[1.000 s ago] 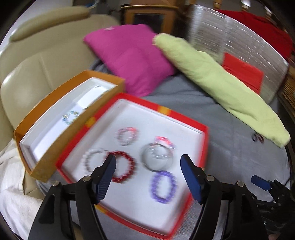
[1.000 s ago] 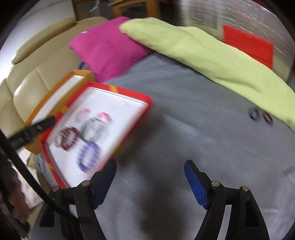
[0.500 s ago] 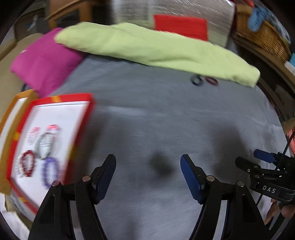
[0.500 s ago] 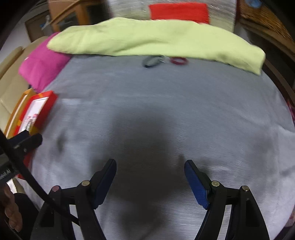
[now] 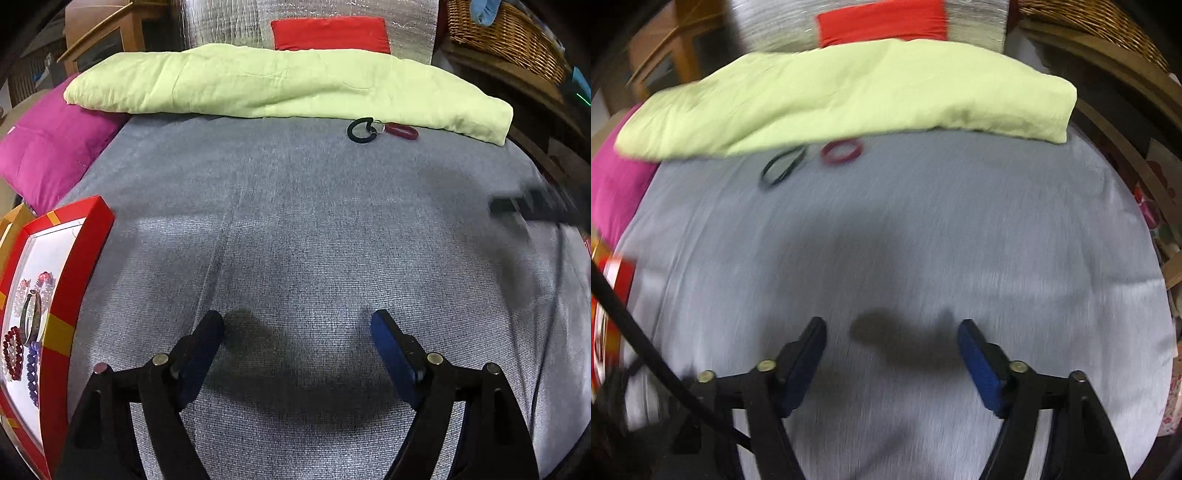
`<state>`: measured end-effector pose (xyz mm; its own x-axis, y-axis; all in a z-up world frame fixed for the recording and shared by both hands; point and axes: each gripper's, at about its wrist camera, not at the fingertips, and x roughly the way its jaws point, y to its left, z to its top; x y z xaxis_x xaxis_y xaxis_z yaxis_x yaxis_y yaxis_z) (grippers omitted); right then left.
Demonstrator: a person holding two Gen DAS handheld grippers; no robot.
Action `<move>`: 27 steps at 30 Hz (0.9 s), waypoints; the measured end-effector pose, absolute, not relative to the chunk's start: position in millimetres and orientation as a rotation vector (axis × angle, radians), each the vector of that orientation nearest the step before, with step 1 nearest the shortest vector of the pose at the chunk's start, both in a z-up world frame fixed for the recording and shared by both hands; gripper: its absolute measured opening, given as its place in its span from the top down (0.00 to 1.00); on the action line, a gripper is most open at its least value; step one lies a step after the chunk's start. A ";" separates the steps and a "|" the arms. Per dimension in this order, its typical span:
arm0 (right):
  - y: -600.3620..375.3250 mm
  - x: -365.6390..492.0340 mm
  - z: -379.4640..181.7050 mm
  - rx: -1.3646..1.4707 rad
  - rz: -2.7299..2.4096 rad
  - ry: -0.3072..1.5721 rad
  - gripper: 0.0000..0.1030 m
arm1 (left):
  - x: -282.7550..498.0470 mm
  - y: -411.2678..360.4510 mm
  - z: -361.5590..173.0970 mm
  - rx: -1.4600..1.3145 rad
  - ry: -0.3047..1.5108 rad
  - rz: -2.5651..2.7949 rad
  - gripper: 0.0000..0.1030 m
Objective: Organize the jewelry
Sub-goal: 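Grasp the dark red band with the right tool while the left tool grasps the black clip ring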
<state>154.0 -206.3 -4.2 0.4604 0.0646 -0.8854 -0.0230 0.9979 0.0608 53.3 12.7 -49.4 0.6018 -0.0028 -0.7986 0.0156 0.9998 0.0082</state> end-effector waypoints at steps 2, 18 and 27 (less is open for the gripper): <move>-210.0 176.7 -3.1 0.075 0.026 1.100 0.42 | 54.3 13.3 -49.7 0.009 0.924 -0.009 0.19; -163.2 326.8 -16.8 0.067 -0.034 1.161 0.71 | 103.5 23.3 -27.5 -0.045 0.924 0.012 0.17; -182.0 297.7 -10.7 0.011 0.063 1.151 0.95 | 205.8 14.6 -12.1 -0.112 0.899 -0.007 0.17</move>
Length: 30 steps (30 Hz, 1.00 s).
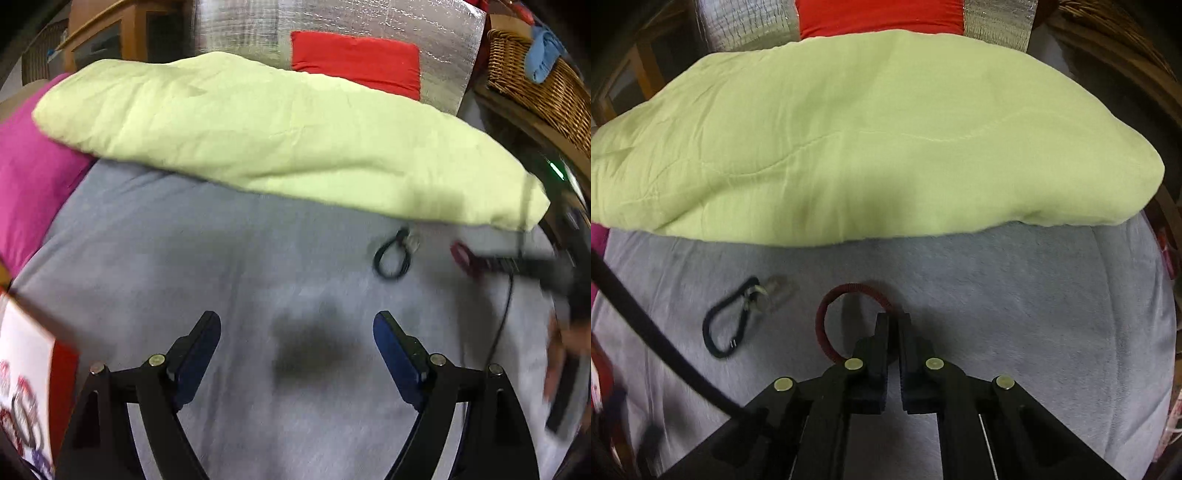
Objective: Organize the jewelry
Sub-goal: 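Grasp the dark red band with the right tool while the left tool grasps the black clip ring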
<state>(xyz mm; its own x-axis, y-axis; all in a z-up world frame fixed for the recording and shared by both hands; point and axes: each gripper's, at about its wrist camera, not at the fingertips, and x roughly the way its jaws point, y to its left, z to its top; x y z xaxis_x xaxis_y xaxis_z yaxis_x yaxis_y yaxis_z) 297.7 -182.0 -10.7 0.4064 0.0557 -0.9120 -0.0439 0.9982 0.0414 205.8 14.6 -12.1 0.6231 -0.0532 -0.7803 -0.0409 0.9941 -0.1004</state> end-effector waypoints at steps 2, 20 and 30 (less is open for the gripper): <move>-195.9 287.7 -10.6 0.036 0.080 1.140 0.95 | 221.5 2.5 -12.0 -0.090 0.892 -0.011 0.17; -246.4 126.8 -10.3 0.361 0.217 1.066 0.95 | 194.7 -27.8 -19.3 0.012 0.920 -0.070 0.95; -216.7 77.4 -9.0 0.333 0.261 1.048 0.95 | 72.2 -5.1 -20.7 -0.015 0.918 -0.088 0.95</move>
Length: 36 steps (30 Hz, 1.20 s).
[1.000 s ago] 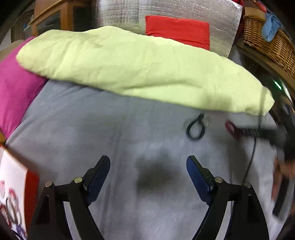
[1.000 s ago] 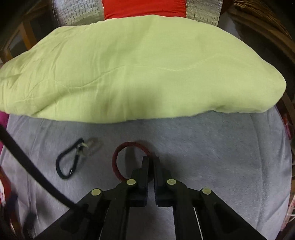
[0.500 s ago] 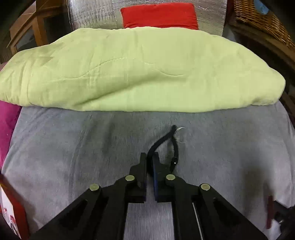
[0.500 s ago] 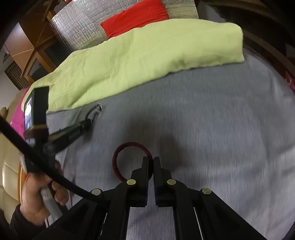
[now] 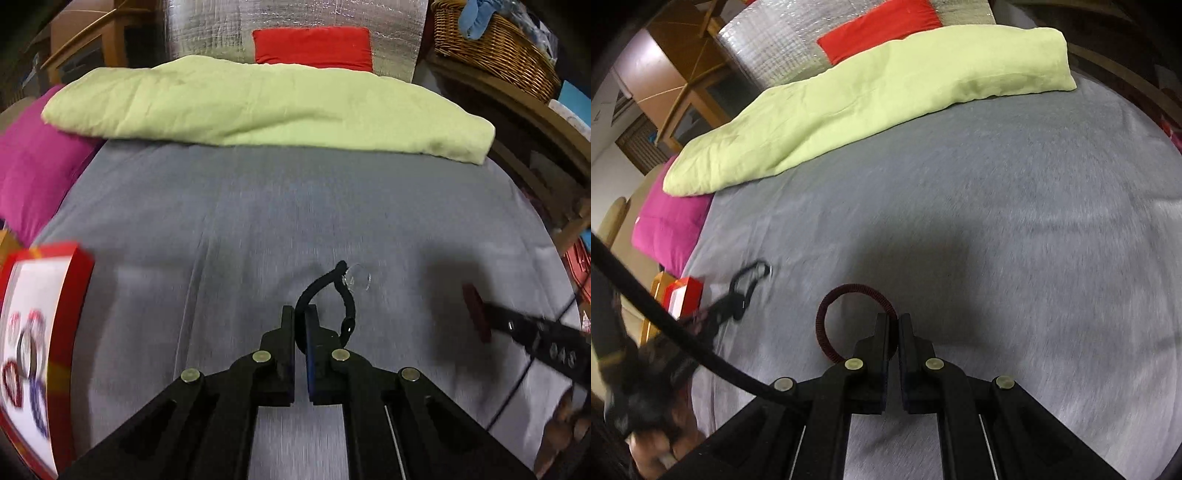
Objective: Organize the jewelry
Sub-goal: 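Grasp the dark red band with the right tool while the left tool grasps the black clip ring, then carry the black clip ring and dark red band to the tray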
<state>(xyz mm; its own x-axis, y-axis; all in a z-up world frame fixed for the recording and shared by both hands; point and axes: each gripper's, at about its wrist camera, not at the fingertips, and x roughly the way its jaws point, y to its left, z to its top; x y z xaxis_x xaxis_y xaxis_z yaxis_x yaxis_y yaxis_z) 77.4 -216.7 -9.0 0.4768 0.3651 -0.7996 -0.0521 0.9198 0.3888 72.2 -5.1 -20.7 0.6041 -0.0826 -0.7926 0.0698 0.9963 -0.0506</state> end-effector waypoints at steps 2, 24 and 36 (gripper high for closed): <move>-211.8 72.1 -6.9 0.302 0.254 1.031 0.95 | 57.7 -2.4 -20.1 -0.031 0.919 -0.078 0.95; -202.1 50.3 0.7 0.239 0.279 0.974 0.95 | 4.7 -11.7 -18.0 -0.030 0.918 -0.071 0.95; -198.7 46.4 -0.1 0.209 0.268 0.977 0.95 | -2.2 -11.3 -23.1 -0.030 0.933 -0.069 0.95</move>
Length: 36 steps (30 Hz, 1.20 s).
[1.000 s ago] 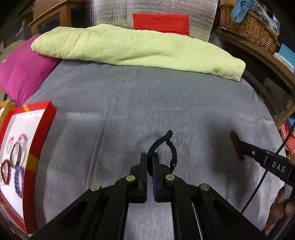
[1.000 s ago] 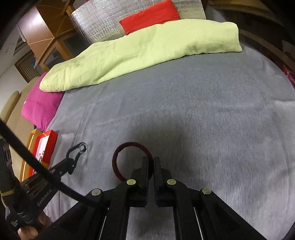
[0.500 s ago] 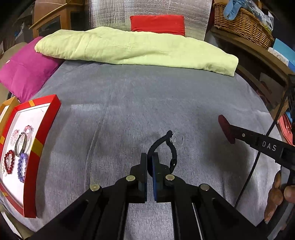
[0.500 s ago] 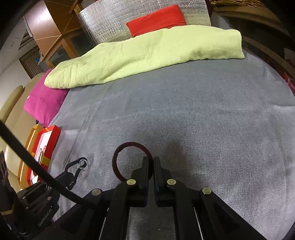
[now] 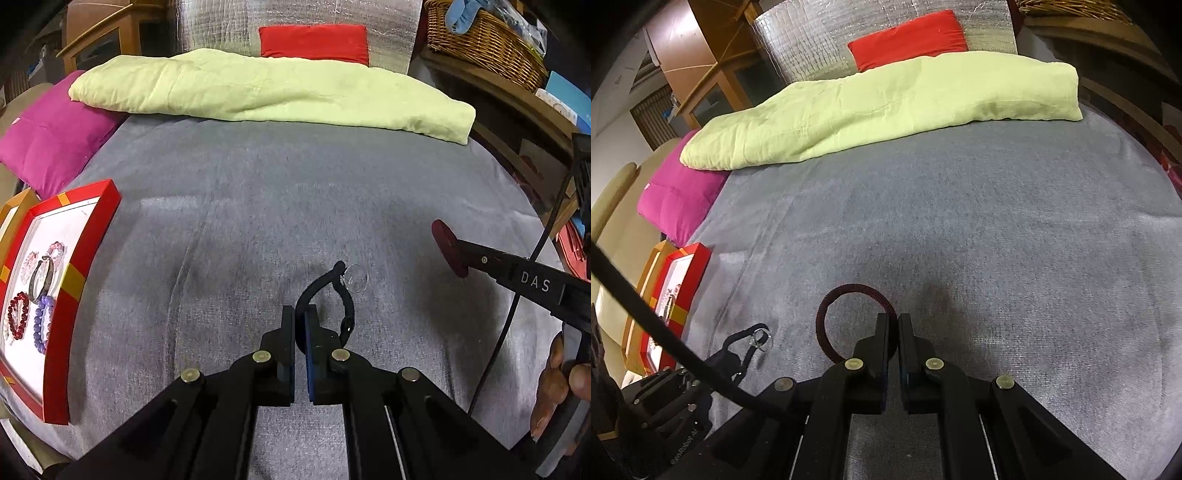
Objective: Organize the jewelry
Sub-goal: 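Carry the black clip ring and dark red band to the tray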
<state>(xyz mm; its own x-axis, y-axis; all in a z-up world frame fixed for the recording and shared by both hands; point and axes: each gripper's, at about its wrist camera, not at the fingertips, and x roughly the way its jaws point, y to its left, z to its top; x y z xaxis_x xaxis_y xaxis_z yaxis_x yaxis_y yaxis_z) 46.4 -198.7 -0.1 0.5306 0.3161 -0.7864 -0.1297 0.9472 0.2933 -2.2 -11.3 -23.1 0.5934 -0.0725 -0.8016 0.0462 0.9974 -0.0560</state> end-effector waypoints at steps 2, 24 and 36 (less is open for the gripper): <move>-196.7 43.2 -0.4 0.199 0.267 0.978 0.95 | -4.1 -8.3 -23.1 -0.033 0.932 -0.068 0.95; -196.1 -4.0 5.7 0.214 0.262 0.991 0.95 | -27.5 16.2 -11.5 -0.058 0.896 -0.068 0.95; -188.0 -18.4 10.2 0.222 0.285 0.986 0.95 | -42.8 24.6 -7.9 -0.055 0.882 -0.072 0.95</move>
